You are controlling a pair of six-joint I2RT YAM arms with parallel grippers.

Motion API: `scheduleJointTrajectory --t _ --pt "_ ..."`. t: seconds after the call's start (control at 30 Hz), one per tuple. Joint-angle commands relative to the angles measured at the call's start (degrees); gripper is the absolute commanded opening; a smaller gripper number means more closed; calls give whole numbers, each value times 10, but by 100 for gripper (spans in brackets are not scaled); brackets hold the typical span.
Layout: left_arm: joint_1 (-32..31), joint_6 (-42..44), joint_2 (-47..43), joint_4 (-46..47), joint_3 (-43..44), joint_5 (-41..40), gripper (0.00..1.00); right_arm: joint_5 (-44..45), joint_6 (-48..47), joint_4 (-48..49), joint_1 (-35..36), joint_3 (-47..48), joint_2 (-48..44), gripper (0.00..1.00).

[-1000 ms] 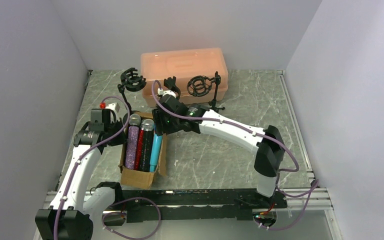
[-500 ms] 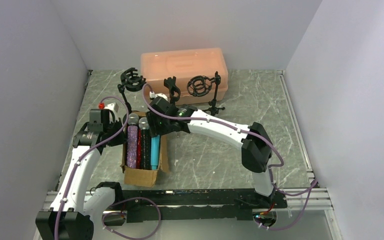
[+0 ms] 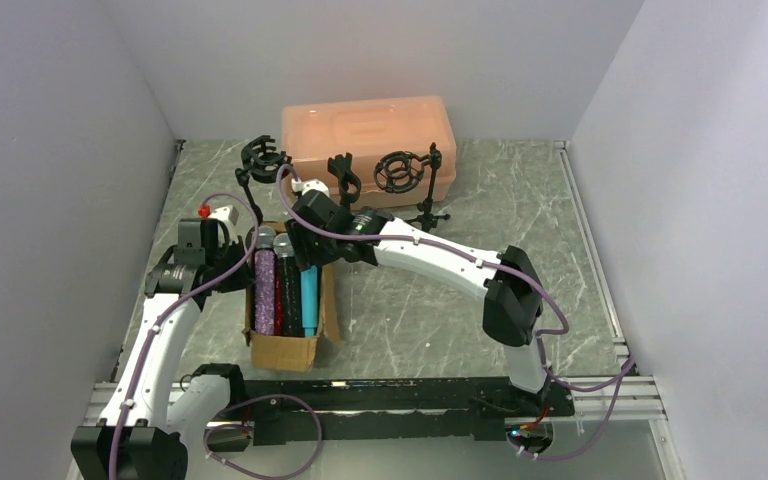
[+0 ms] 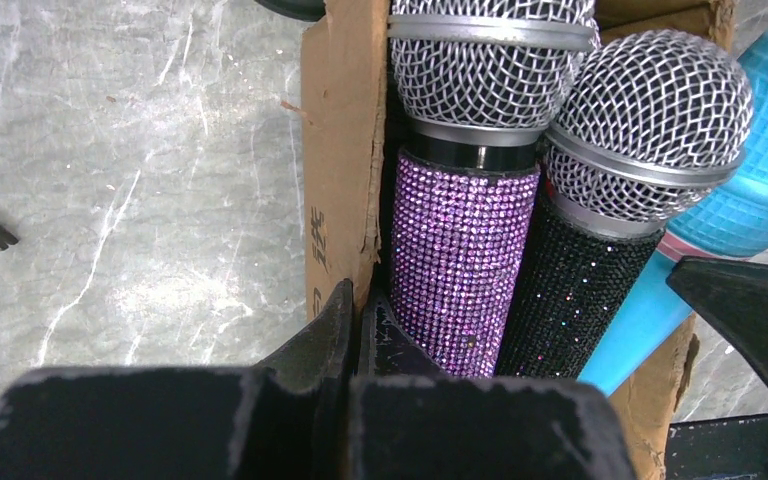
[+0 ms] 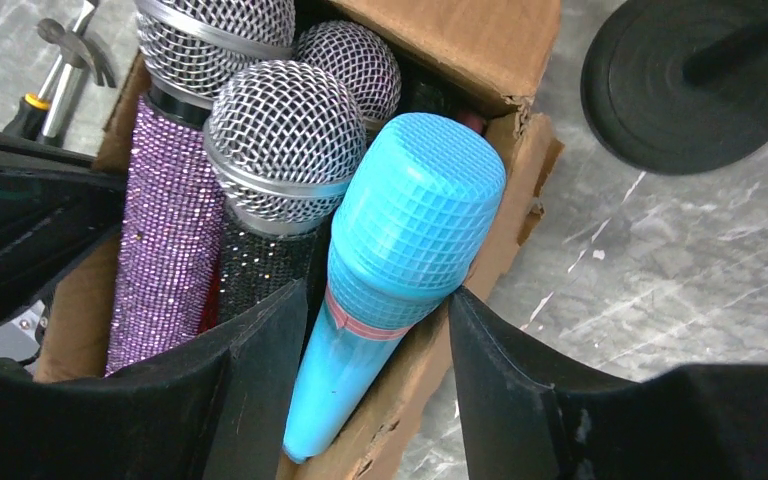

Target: Attach the microphones to the stand

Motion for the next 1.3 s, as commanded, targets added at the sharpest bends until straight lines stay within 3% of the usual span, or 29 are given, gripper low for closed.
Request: scheduleJointTrajectory --t 0.0,0.57,0.67,0.83,1.27 --pt "0 -6 -19 57 13 36 0 31 -29 23 6 44 -6 57" --pt "0 -2 -19 64 13 44 0 -79 4 39 2 29 58 53" --pt "0 0 -20 65 10 41 0 -76 5 34 2 33 56 42" --pt "0 9 -21 62 9 24 0 -75 6 66 -2 9 -20 21" --pt "0 31 -26 47 11 -12 0 -61 9 70 -40 -154 -257 13"
